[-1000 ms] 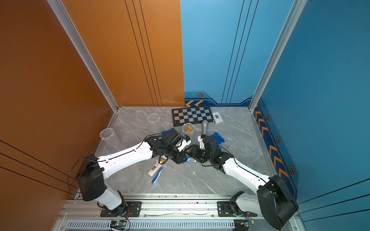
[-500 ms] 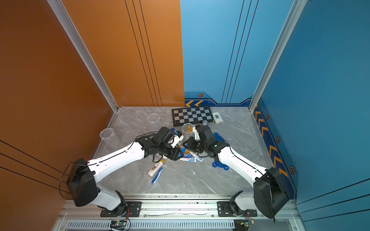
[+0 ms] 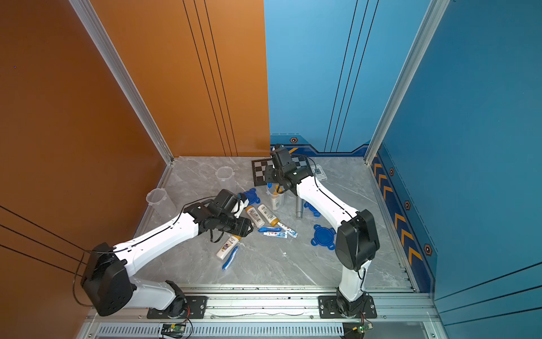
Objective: Pack away toiletry kits
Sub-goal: Place the toiletry item into the container.
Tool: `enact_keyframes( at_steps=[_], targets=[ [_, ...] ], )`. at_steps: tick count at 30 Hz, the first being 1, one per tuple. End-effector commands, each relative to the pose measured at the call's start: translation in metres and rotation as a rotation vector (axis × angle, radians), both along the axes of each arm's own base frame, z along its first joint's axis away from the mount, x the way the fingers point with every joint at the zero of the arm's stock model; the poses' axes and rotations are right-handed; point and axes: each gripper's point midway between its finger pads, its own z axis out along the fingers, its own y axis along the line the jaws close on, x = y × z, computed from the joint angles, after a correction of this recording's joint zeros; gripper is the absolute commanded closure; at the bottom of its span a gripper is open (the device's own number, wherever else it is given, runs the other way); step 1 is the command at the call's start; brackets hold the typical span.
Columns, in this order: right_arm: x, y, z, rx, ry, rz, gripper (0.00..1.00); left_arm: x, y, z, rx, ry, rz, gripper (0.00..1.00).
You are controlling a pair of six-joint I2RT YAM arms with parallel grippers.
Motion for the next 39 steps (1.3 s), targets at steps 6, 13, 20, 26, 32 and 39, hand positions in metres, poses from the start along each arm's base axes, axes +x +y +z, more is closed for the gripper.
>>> enact_keyframes(
  at_steps=[6, 13, 20, 26, 32, 39],
  targets=[
    [0.014, -0.003, -0.02, -0.161, -0.023, -0.016, 1.0, -0.009, 0.015, -0.001, 0.015, 0.003, 0.043, 0.27],
    [0.009, -0.004, -0.045, -0.189, -0.001, -0.005, 0.89, 0.0, -0.001, 0.001, -0.007, 0.027, 0.011, 0.27],
    [0.005, -0.004, -0.055, -0.165, 0.015, -0.019, 0.63, 0.017, -0.029, -0.021, -0.048, 0.049, -0.037, 0.27],
    [0.002, -0.007, -0.036, -0.137, -0.012, -0.03, 0.49, 0.027, -0.058, -0.026, -0.063, 0.049, -0.128, 0.32],
    [-0.019, -0.026, 0.006, -0.017, -0.031, -0.065, 0.31, 0.024, -0.081, -0.048, -0.009, 0.054, -0.249, 0.38],
    [-0.073, -0.086, 0.006, 0.018, 0.059, -0.167, 0.23, 0.025, -0.099, -0.075, 0.084, 0.041, -0.358, 0.4]
  ],
)
